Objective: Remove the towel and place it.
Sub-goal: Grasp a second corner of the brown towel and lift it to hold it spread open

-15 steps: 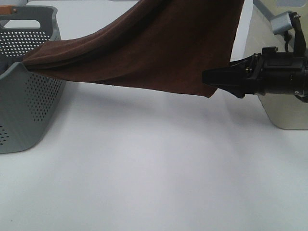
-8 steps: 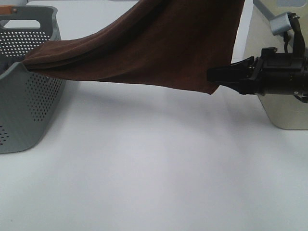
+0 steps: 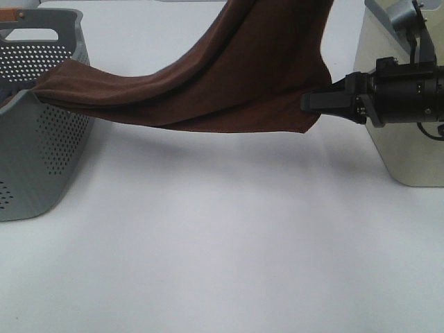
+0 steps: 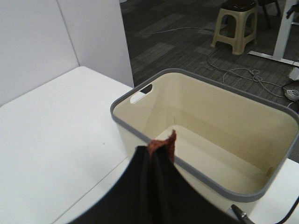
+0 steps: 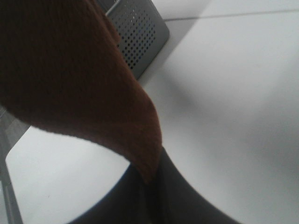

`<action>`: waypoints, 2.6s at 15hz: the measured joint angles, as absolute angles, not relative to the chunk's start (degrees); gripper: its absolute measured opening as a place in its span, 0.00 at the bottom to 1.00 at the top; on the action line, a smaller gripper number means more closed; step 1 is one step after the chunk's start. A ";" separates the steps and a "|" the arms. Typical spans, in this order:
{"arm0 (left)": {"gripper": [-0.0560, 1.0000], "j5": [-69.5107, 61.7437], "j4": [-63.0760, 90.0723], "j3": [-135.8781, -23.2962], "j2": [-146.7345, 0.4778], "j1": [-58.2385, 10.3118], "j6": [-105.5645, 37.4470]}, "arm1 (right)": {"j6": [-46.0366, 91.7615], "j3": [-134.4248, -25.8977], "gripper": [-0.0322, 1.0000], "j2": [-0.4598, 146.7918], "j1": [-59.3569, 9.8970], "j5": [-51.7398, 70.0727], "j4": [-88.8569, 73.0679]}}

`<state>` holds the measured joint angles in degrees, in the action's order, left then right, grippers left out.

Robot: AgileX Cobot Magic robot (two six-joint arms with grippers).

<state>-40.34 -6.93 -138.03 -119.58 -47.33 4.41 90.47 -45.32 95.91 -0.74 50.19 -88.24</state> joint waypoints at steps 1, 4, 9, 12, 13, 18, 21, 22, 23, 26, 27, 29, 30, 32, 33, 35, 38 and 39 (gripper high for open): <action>0.05 -41.54 -6.99 -138.03 -120.44 -46.07 5.50 | 80.84 -48.53 0.03 95.91 -0.74 50.36 -80.62; 0.05 -46.07 -6.99 -138.03 -122.73 -43.32 6.65 | 53.74 -57.70 0.03 95.05 -0.74 54.72 -56.89; 0.05 -51.85 -4.30 -138.03 -124.39 -38.33 10.54 | 25.73 -73.34 0.03 86.00 -0.74 64.23 -31.34; 0.05 -52.02 -3.72 -139.86 -122.38 -38.33 8.88 | 18.56 -82.91 0.03 81.13 -0.74 66.06 -23.09; 0.05 -51.97 -4.87 -140.20 -120.89 -38.33 8.88 | 17.88 -85.66 0.03 79.93 -0.74 66.41 -21.31; 0.05 -56.44 -14.15 -140.78 -113.45 -37.41 8.88 | 17.25 -93.62 0.03 77.98 -0.74 67.67 -20.51; 0.05 -58.79 -15.76 -140.78 -109.72 -37.41 8.88 | 17.25 -96.89 0.03 77.98 -0.74 65.15 -24.06; 0.05 -58.84 -16.16 -140.78 -109.55 -37.41 8.88 | 17.25 -96.89 0.03 78.04 -0.74 64.97 -24.52; 0.05 -59.13 -17.48 -140.89 -109.55 -37.41 8.88 | 17.25 -96.89 0.03 78.27 -0.74 64.74 -25.67; 0.05 -63.25 -21.49 -141.06 -112.76 -37.41 8.82 | 17.25 -96.89 0.03 81.70 -0.80 64.63 -26.81; 0.05 -63.54 -23.26 -141.06 -114.94 -37.41 8.82 | 17.25 -96.89 0.03 83.77 -0.80 63.77 -26.81; 0.05 -62.34 -26.70 -141.06 -120.38 -36.21 9.80 | 17.25 -96.89 0.03 88.35 -0.80 58.56 -26.81; 0.05 -60.73 -26.81 -141.06 -123.13 -34.89 11.86 | 17.25 -96.94 0.03 90.76 -0.80 54.89 -27.04; 0.05 -56.26 -25.38 -141.06 -128.11 -31.68 15.64 | 18.51 -97.00 0.03 96.20 -1.09 46.70 -28.07; 0.05 -53.17 -24.41 -141.06 -129.60 -30.37 16.21 | 20.05 -97.00 0.03 98.72 -1.26 43.32 -29.28; 0.05 -45.89 -23.95 -141.06 -130.98 -27.85 16.62 | 25.55 -97.98 0.03 103.13 -1.32 37.24 -34.55; 0.05 -31.11 -24.52 -141.06 -130.52 -24.58 16.62 | 39.08 -104.91 0.03 105.54 -1.38 33.06 -45.49; 0.05 -25.67 -24.98 -141.06 -129.72 -23.61 16.62 | 44.58 -108.46 0.03 105.60 -1.78 32.03 -48.13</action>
<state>-25.67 -24.98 -141.06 -129.72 -23.61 16.62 44.58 -108.46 105.60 -1.78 32.03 -48.13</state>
